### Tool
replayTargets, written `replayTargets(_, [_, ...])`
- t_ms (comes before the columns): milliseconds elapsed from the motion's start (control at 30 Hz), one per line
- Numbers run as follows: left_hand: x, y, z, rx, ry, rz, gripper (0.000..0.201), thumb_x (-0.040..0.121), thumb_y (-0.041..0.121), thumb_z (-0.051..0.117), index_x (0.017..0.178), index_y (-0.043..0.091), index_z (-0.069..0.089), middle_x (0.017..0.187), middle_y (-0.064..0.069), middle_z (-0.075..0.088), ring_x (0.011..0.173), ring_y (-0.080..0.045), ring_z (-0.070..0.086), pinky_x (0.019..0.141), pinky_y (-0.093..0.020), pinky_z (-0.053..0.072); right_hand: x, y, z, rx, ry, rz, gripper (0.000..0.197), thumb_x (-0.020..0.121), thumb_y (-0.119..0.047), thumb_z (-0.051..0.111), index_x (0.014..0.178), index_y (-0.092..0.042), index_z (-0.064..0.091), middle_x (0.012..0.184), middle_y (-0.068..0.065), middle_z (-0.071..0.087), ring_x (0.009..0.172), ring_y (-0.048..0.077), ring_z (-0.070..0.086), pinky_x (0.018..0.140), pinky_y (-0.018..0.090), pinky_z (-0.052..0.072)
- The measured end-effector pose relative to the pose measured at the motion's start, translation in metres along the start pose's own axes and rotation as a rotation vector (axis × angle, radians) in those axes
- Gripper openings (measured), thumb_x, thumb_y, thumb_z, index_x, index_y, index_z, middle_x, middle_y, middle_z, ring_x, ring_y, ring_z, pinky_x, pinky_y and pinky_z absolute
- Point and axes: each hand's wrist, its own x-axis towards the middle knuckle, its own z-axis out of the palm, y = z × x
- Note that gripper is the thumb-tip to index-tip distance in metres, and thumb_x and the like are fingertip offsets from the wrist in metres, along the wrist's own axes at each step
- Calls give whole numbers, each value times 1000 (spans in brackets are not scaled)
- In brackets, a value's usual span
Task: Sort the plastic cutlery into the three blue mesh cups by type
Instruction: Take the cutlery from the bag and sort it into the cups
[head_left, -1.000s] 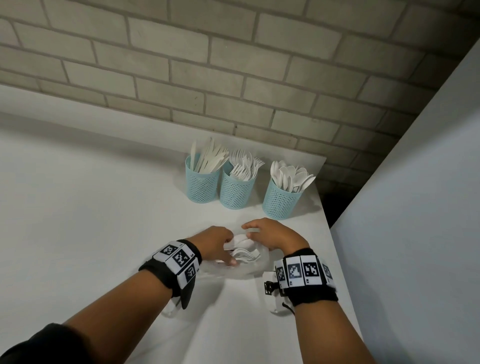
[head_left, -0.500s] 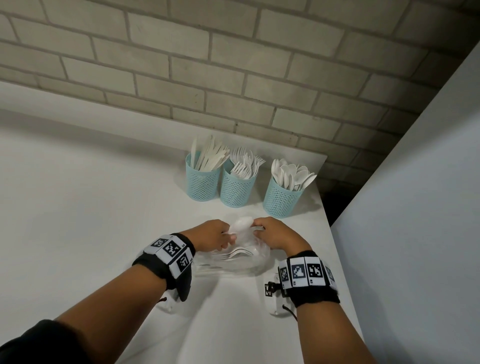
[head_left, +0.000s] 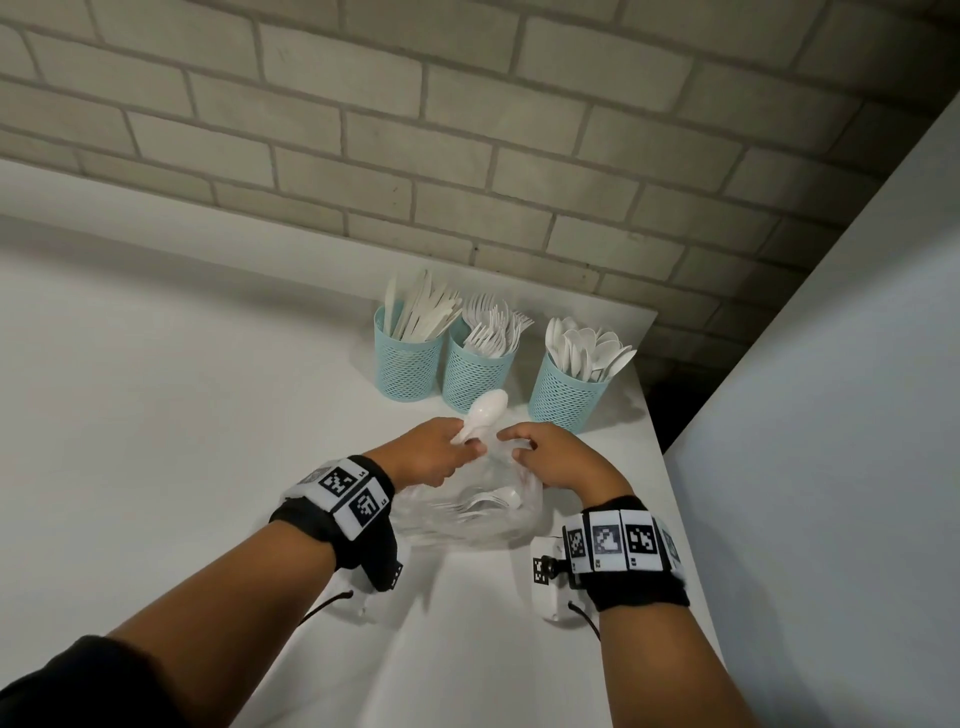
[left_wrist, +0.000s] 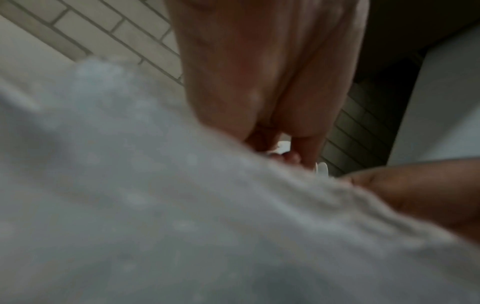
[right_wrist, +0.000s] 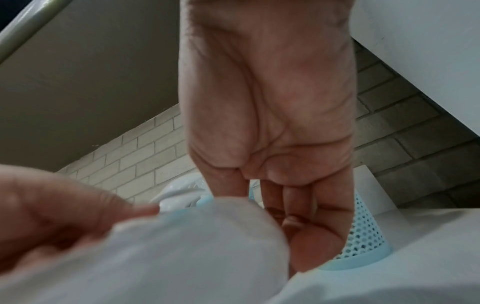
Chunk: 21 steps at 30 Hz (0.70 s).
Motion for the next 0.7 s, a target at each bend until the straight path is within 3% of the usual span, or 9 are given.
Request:
replayTargets(100, [1,-8,4,482,-33,6,17,81,24,70,89,16,57,87,3,55,80,-14,52,67,-20,40,-1,-1,0,-26,-2,7,26,95,-8,43,114,-6,60,90,0,55,91,21,53,70,24,45])
replayTargets(133, [1,-11,7,560,-47,-22,20,78,25,72,85,18,55,89,3,56,83,-15,53,71,-21,39,-1,-1,1,-29,-8,14,26,94,-8,43,114,-6,60,92,2,56,93,22,53,73,27,45])
replayTargets(233, [0,-17,11,645,-43,-60,24,74,24,73,76,19,50,91,1,56,82,-15,52,70,-21,39,-1,1,3,3,-28,31,36,95,-4,43,126,-15,57,120,5,57,111,22,54,81,27,45])
replayTargets(367, [2,-17,7,652,-40,-15,25,76,31,74,74,14,55,86,-6,58,83,-20,54,70,-24,37,-3,2,1,0,-23,21,36,96,-5,42,128,-16,55,121,5,56,101,15,49,84,25,44])
replayTargets(467, [4,-18,2,580,-52,-24,36,75,30,76,59,19,46,66,2,51,67,-16,49,63,-24,35,-2,5,0,-28,-15,6,37,95,-4,44,128,-16,55,109,-1,52,94,12,46,66,11,35])
replayTargets(533, [3,-17,-1,510,-43,-28,41,75,28,76,55,18,42,58,4,45,56,-11,42,57,-22,32,-1,6,0,-35,-8,15,37,94,-3,45,127,-16,55,95,-7,53,81,9,48,59,9,31])
replayTargets(600, [2,-16,-4,448,-21,-37,43,75,28,77,54,18,41,55,4,43,52,-10,38,53,-21,29,0,6,1,-42,-4,29,37,94,-3,45,127,-16,55,78,-16,44,67,0,42,58,9,30])
replayTargets(633, [2,-16,-6,420,-14,-44,43,75,28,77,54,18,41,54,4,42,51,-10,38,53,-21,28,0,6,1,-43,-4,30,37,94,-3,45,127,-16,55,78,-16,43,67,0,42,58,10,31])
replayTargets(700, [2,-14,-9,383,-3,-48,43,77,28,75,54,18,40,54,3,41,50,-10,36,51,-20,27,-3,3,0,-61,-15,28,36,94,-5,46,127,-17,55,94,-7,50,82,11,50,67,13,37])
